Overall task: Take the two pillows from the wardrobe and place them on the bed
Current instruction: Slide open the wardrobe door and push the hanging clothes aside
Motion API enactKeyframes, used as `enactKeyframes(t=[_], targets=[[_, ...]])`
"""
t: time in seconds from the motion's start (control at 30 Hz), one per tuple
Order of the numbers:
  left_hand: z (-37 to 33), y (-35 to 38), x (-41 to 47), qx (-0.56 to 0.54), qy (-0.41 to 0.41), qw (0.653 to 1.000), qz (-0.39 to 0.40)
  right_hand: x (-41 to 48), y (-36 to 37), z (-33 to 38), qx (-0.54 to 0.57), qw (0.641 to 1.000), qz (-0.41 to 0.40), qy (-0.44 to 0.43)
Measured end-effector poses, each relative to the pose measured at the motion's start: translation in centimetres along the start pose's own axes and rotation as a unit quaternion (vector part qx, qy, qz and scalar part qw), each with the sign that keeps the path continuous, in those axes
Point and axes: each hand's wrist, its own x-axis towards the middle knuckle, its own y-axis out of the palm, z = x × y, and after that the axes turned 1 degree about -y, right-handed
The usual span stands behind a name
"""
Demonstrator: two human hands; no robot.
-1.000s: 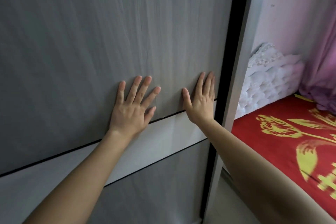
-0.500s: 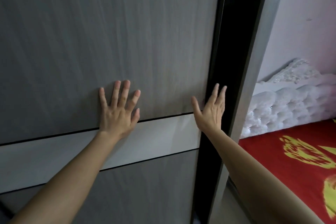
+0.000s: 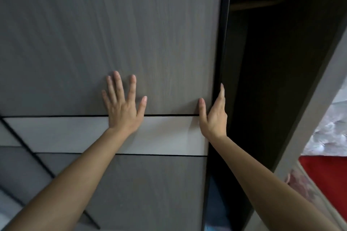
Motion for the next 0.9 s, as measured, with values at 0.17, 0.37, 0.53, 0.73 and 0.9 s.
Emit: enactKeyframes(t=[0.17,0.37,0.53,0.73,0.9], targets=[[2.6,-1.0,-0.9,0.014,-0.031,0.999,0.027,-0.8,3.0,1.2,0.029,0.998,0.034,-0.049],[7.6,-1.5,-1.9,0.007,-0.042,0.997,0.070,-1.8,6.3,4.2,0.058,0.993,0.087,-0.059],[11.8,-2.1,-1.7,-0.007,-0.058,0.995,0.081,-2.7,9.6,6.9,0.059,0.990,0.120,-0.032],[17.2,-2.6,-2.2,-0.032,-0.075,0.992,0.093,-4.0,13.9,10.0,0.036,0.988,0.137,-0.055],[21.1,-2.6,-2.1,-0.059,-0.117,0.987,0.095,-4.4,17.2,11.5,-0.019,0.981,0.154,-0.117]])
